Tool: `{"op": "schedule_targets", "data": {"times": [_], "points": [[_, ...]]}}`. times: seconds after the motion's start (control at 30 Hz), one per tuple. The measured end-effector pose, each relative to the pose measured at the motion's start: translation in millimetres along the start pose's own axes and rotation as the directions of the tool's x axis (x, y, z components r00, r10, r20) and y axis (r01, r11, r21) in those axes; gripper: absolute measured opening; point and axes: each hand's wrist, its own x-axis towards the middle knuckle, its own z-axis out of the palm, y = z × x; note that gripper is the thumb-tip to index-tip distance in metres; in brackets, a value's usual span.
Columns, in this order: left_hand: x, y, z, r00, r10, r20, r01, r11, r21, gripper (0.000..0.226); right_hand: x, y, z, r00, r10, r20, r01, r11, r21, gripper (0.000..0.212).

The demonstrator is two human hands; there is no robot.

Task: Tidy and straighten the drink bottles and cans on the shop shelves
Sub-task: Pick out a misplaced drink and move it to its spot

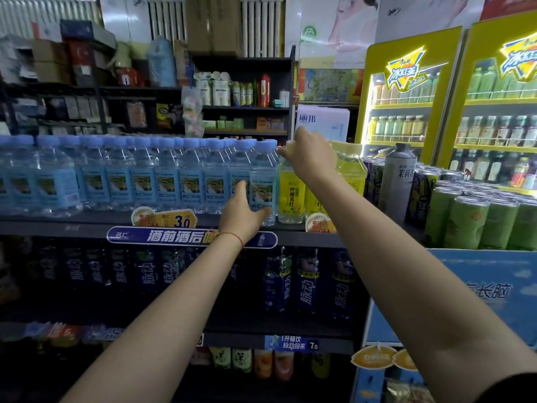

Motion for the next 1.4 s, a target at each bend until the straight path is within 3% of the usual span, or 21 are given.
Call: {"op": "schedule_targets", "data": {"times": [0.17, 0.33, 0.57, 0.67, 0.73, 0.8, 0.9, 0.97, 1.03, 1.1, 1.2, 1.27, 1.33, 1.4], "points": [[-3.6, 2.3, 2.8, 0.999, 0.005, -0.032, -0.003, 0.999, 0.054, 0.085, -26.4, 4.5, 7.3, 0.995, -0.086, -0.058, 0.083, 0.995, -0.051, 0.034], [-5.7, 8.7, 4.4, 0.998, 0.018, -0.055, -0.015, 0.998, 0.063, 0.085, -44.8, 13.8, 16.4, 0.994, -0.067, 0.082, 0.078, 0.987, -0.141, 0.084], [-8.1, 13.2, 3.5, 0.998, -0.006, -0.058, 0.011, 0.996, 0.089, 0.083, -49.9, 13.3, 22.8, 0.995, -0.066, 0.073, 0.073, 0.993, -0.095, 0.092], [-8.3, 15.4, 3.0, 0.999, -0.029, -0.028, 0.031, 0.997, 0.065, 0.081, -62.9, 9.0, 27.2, 0.996, -0.086, 0.021, 0.086, 0.996, 0.016, 0.078], [-12.5, 16.6, 0.2, 0.999, -0.029, -0.028, 0.029, 1.000, 0.011, 0.076, -76.5, 6.2, 29.1, 0.993, -0.119, 0.023, 0.115, 0.985, 0.130, 0.047], [-22.2, 14.8, -6.7, 0.990, -0.025, -0.139, 0.017, 0.998, -0.062, 0.056, -92.6, 4.5, 33.6, 0.986, -0.158, 0.052, 0.139, 0.955, 0.262, 0.015], [-47.8, -6.8, -18.4, 0.932, -0.067, -0.357, 0.015, 0.989, -0.147, 0.010, -120.9, 1.4, 51.3, 0.974, -0.192, 0.123, 0.122, 0.894, 0.431, 0.022], [-69.5, -31.3, -24.1, 0.906, -0.170, -0.388, 0.084, 0.970, -0.228, 0.019, -143.4, -4.8, 69.8, 0.936, -0.239, 0.257, 0.082, 0.861, 0.502, 0.027], [-90.7, -61.4, -25.9, 0.893, -0.271, -0.360, 0.192, 0.951, -0.240, 0.024, -167.9, -12.3, 93.0, 0.818, -0.309, 0.485, 0.009, 0.850, 0.526, 0.030], [-111.9, -95.4, -23.8, 0.873, -0.385, -0.298, 0.340, 0.921, -0.192, 0.026, -193.7, -18.6, 121.4, 0.610, -0.365, 0.703, -0.047, 0.869, 0.492, 0.032], [-145.3, -161.7, -15.9, 0.806, -0.576, -0.140, 0.565, 0.818, -0.109, 0.026, -238.4, -22.8, 175.1, 0.343, -0.347, 0.873, -0.106, 0.909, 0.403, 0.034], [-167.6, -210.4, -6.5, 0.699, -0.713, 0.055, 0.714, 0.700, -0.003, 0.026, -274.1, -21.5, 215.4, 0.191, -0.305, 0.933, -0.183, 0.923, 0.339, 0.031], [-192.1, -254.2, 4.7, 0.518, -0.815, 0.257, 0.822, 0.558, 0.113, 0.025, -311.5, -18.6, 255.5, 0.043, -0.256, 0.966, -0.218, 0.941, 0.259, 0.030], [-216.5, -293.6, 16.1, 0.397, -0.852, 0.342, 0.869, 0.468, 0.158, 0.022, -349.4, -13.9, 295.9, -0.090, -0.200, 0.976, -0.219, 0.960, 0.176, 0.037]]}}
